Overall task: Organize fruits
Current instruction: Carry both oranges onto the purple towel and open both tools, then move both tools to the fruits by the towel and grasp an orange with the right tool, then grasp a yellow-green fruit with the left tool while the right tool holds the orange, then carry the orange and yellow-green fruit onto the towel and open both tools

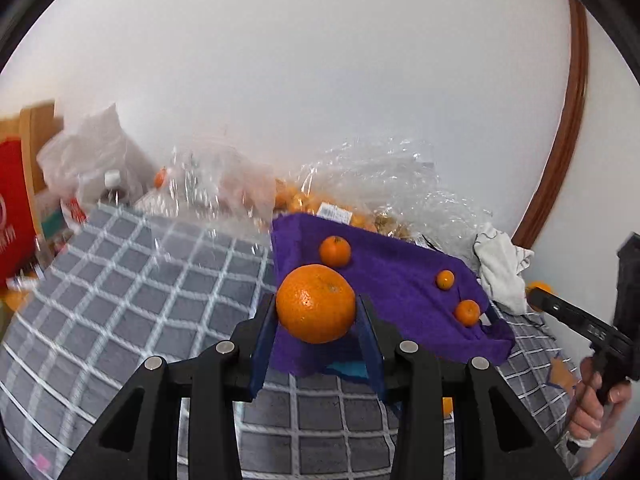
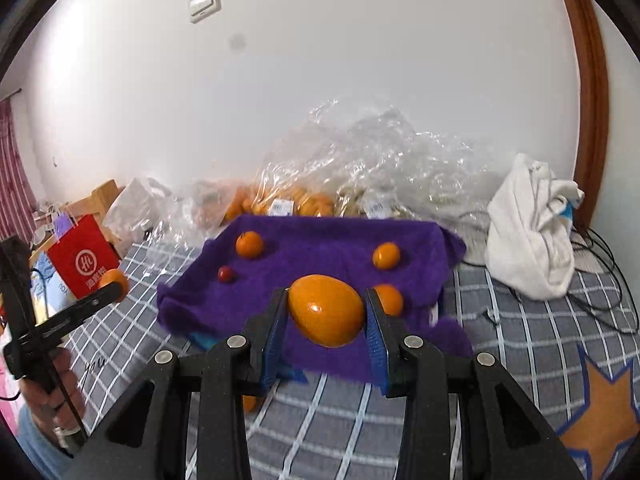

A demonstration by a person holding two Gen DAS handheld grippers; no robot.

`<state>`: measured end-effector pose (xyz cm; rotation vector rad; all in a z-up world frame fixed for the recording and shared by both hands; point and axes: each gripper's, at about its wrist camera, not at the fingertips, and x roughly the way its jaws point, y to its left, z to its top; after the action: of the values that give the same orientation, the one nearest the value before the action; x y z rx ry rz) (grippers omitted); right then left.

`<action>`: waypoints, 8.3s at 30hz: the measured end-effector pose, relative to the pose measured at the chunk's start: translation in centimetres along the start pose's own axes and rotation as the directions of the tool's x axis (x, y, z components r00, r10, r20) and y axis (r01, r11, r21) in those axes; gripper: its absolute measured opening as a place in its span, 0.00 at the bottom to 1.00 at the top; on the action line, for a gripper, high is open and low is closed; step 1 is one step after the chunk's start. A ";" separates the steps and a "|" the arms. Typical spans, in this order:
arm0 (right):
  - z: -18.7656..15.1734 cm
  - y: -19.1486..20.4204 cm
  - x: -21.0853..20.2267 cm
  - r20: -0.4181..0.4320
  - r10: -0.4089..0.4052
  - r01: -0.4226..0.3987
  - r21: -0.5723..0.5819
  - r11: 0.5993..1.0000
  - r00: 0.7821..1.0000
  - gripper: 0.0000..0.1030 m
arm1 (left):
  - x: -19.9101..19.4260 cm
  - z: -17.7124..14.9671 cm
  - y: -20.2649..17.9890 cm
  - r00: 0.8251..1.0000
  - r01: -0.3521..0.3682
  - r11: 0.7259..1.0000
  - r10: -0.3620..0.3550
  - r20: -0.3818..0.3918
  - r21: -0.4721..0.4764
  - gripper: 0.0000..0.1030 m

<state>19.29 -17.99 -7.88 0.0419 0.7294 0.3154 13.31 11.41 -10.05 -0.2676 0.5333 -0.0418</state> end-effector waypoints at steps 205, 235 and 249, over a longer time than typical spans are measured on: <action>-10.8 -2.3 0.1 -0.192 -0.002 0.015 0.065 0.998 0.981 0.31 | 7.9 -5.7 -6.1 0.941 0.223 0.970 -0.186 -0.284 0.102 0.25; -1.5 -5.2 5.9 -0.169 -0.105 0.124 0.107 0.986 0.980 0.31 | 6.2 -2.7 -0.2 0.990 0.102 0.992 -0.109 -0.092 -0.071 0.25; -2.7 -5.8 7.7 -0.197 -0.078 0.101 0.111 0.989 0.977 0.31 | 6.9 -3.2 -1.8 0.990 0.092 0.996 -0.091 -0.104 0.005 0.25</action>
<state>24.40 -21.44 -15.75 0.0939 0.9395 0.1899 17.70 8.16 -15.72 -0.2816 0.6240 -0.1482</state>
